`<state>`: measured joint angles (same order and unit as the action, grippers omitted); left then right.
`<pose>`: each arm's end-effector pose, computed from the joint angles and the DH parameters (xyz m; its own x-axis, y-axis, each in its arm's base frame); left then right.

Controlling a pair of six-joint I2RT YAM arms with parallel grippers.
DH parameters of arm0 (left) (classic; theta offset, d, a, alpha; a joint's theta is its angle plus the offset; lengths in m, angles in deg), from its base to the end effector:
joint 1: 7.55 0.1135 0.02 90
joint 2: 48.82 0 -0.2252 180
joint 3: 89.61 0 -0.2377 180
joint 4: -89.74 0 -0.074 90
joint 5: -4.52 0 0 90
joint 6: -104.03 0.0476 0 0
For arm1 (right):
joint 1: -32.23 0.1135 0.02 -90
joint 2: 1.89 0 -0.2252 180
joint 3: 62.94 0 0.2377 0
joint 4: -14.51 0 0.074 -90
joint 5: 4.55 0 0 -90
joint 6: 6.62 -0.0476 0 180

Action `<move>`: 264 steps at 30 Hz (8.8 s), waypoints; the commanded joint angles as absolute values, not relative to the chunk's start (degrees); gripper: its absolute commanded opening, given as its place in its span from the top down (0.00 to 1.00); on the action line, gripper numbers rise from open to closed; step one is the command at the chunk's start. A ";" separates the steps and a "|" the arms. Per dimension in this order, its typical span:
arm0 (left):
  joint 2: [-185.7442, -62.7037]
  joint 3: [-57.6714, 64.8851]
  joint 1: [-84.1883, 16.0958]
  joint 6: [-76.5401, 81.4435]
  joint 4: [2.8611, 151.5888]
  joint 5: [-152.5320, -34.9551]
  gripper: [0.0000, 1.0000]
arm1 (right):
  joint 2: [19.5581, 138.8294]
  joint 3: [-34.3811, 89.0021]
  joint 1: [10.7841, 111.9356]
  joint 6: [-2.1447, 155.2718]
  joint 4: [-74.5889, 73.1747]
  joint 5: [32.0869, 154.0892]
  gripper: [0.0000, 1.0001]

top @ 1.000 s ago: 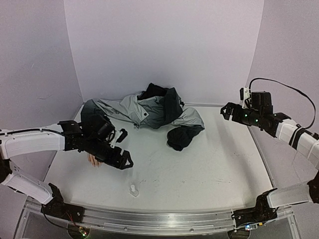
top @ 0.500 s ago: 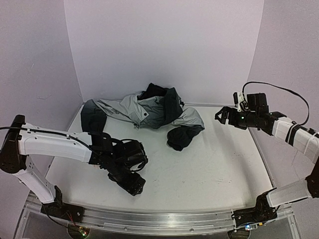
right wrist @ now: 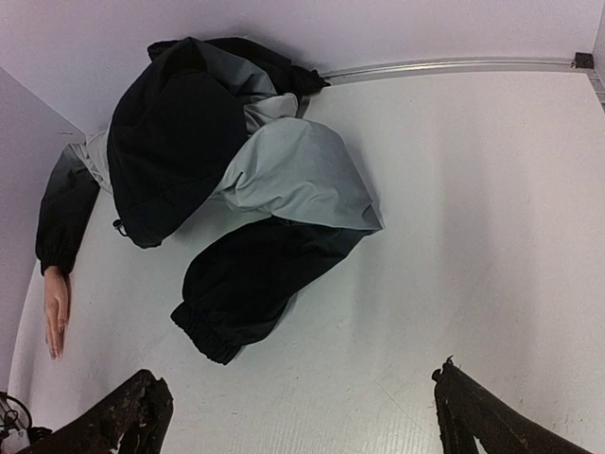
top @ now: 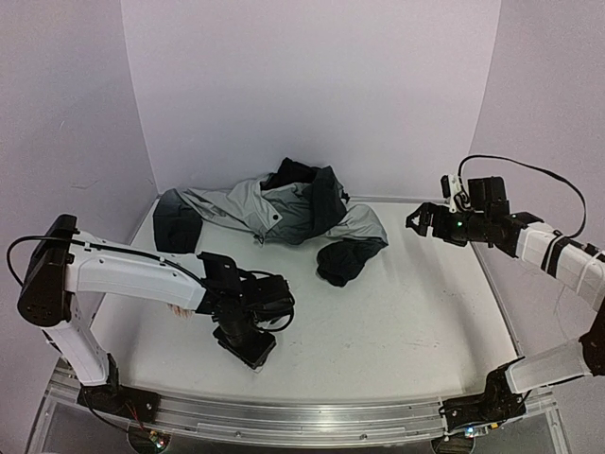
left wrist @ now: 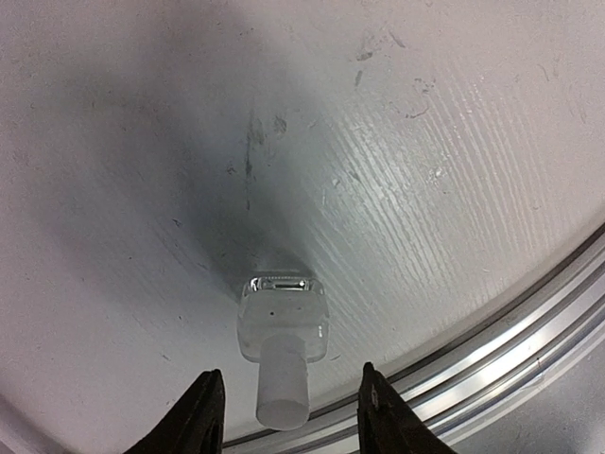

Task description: Paint the nails

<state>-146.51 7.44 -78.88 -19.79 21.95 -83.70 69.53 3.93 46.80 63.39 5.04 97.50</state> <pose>0.0961 -0.2798 0.1557 -0.7900 0.6002 -0.1252 0.6090 0.7918 -0.0468 0.2899 0.0856 0.2789 -0.3715 0.2489 -0.8945 -0.3353 0.8624 0.3792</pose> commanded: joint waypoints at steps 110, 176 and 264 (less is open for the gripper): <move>-125.14 -5.83 -45.87 -8.79 43.37 -118.80 0.08 | 98.12 17.95 82.02 65.31 58.29 122.60 1.00; -133.91 -15.11 -50.88 -10.23 51.22 -108.40 0.56 | 94.50 27.57 86.96 85.23 47.20 82.57 1.00; -133.33 -14.59 -49.98 -14.67 74.44 -130.22 0.20 | 96.72 21.82 70.87 34.07 85.80 150.78 1.00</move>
<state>-131.25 -11.84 -50.11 -12.58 68.79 -124.20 94.91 22.35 70.95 43.59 70.32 146.13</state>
